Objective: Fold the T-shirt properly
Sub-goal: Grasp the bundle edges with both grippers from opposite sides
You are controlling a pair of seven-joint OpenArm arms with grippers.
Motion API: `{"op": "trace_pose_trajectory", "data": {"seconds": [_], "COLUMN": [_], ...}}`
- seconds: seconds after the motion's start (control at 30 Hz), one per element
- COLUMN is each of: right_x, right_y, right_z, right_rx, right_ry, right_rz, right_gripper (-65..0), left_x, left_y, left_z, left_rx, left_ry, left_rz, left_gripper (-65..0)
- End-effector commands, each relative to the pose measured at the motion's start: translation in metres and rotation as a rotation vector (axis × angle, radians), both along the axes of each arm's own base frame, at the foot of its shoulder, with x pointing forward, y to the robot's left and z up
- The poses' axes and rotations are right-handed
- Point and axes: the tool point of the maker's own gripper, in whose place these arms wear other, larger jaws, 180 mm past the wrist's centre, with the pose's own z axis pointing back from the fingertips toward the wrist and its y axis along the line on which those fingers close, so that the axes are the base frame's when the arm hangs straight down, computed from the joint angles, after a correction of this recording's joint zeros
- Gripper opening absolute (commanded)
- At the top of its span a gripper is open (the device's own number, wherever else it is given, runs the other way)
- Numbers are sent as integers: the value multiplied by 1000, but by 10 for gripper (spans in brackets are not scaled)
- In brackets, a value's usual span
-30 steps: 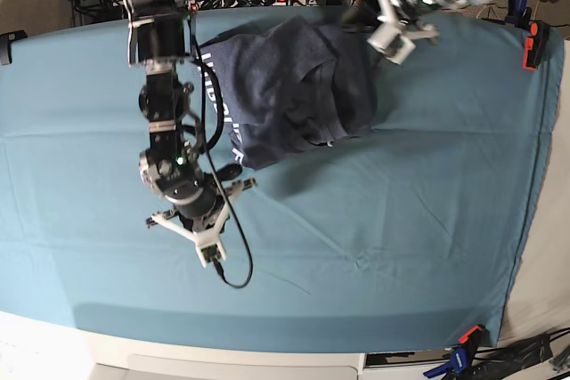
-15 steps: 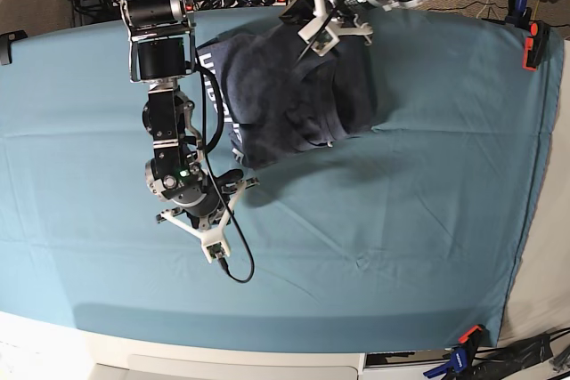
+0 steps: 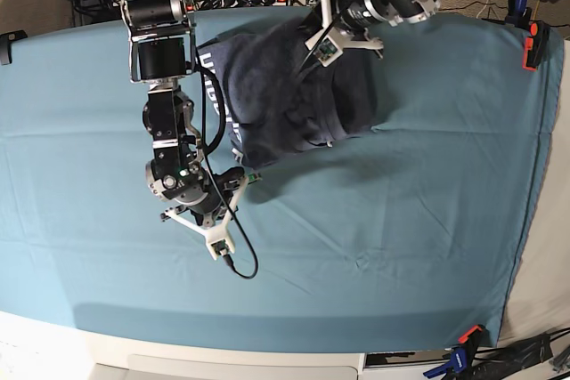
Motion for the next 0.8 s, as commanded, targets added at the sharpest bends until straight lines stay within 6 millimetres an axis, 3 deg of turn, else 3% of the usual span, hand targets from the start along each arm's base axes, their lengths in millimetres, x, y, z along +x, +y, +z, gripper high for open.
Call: {"op": "trace_pose_trajectory", "data": {"seconds": [0.0,0.27,0.47,0.77], "right_x": [10,-7,-18,-42], "right_y": [2,5,9,22], "right_z": [16,-3,-13,-28], "right_rx": [16,10,28,104], "right_ry": [-50,4,43,135], "right_rz": [2,32,50,127], "right_gripper": [-650,-650,-650,-650], "left_x": [1,3,16,49], "left_y": [-2,18,54,108], "left_z": [7,-3,-12,-7], "left_rx": [-25,62,181,264], "left_ry": [-17,-30,-66,-119], "left_rz": [-2,-2,49,181], "left_gripper": [-650,-650,-650,-650]}}
